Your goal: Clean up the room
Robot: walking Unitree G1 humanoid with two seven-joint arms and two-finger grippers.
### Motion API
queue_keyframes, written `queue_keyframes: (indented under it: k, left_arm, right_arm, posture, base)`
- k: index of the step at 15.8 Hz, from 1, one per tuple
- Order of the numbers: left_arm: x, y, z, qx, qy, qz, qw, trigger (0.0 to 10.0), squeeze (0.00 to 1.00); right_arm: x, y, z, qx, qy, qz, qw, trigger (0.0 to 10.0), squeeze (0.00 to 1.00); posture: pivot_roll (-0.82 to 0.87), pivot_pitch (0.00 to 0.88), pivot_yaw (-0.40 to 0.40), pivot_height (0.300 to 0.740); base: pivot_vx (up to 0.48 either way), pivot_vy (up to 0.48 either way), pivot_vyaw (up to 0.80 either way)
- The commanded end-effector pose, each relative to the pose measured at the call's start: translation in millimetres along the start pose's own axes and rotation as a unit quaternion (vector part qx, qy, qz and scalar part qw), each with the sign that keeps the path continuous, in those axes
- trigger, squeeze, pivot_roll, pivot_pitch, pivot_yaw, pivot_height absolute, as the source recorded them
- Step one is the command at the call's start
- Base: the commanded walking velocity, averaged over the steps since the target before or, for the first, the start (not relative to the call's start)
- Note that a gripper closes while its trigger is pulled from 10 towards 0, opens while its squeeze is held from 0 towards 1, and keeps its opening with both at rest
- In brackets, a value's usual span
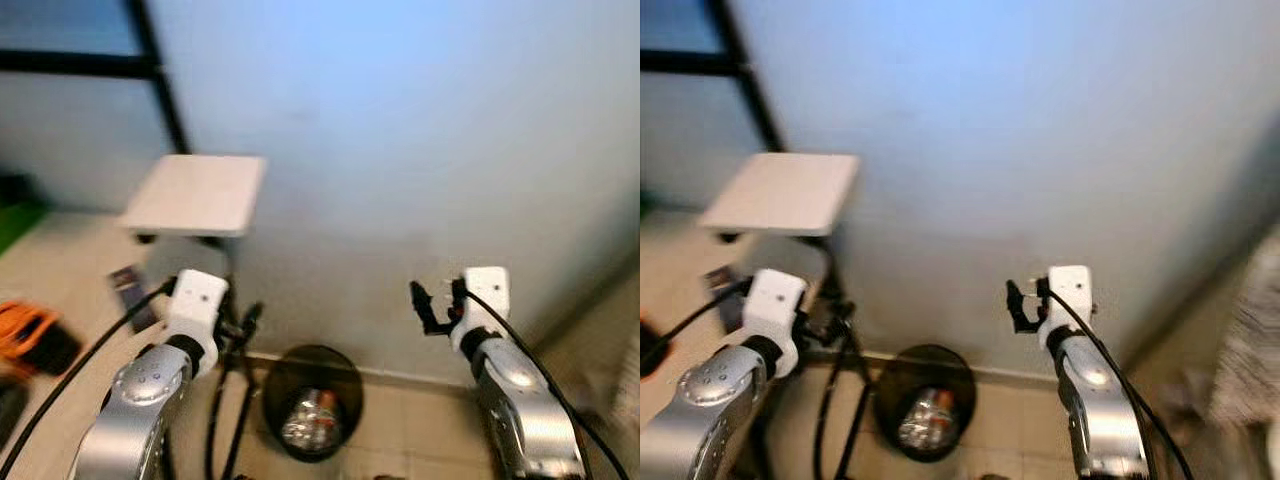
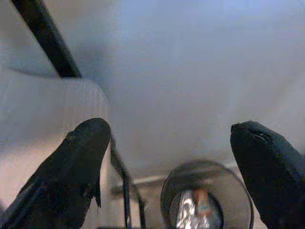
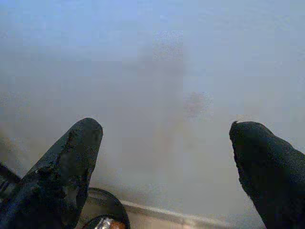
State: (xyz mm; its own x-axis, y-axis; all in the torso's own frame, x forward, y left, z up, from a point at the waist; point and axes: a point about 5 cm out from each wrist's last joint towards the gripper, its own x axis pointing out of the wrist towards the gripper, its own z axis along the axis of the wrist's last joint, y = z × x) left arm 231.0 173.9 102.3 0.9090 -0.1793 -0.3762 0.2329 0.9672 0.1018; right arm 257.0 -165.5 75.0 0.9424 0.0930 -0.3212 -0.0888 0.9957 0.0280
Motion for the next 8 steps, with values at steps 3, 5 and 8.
queue_keyframes:
  k: [3, 5, 8]
  left_arm:
    - [-8.1, 9.1, 5, -0.002, -0.023, 0.071, 0.997, 10.0, 0.05]
    - [-10.2, 24.1, 8, -0.017, -0.058, 0.169, 0.984, 10.0, 0.08]
    - [-12.3, 21.5, 4, -0.074, -0.024, 0.118, 0.99, 10.0, 0.0]
  right_arm:
    - [-9.7, 5.3, -3, 0.019, 0.021, -0.009, 1.0, 10.0, 1.0]
    - [-14.8, 6.1, -5, 0.025, 0.032, -0.019, 0.999, 10.0, 1.0]
    - [-16.9, 3.6, -3, 0.025, 0.036, -0.024, 0.999, 10.0, 1.0]
  posture:
    - [-0.04, 0.0, 0.018, 0.74]
    - [-0.04, 0.0, 0.02, 0.74]
    - [-0.06, 0.0, 0.033, 0.74]
  base:
    - [0.0, 0.0, -0.8]
    - [0.0, 0.0, -0.8]
    - [0.0, 0.0, -0.8]
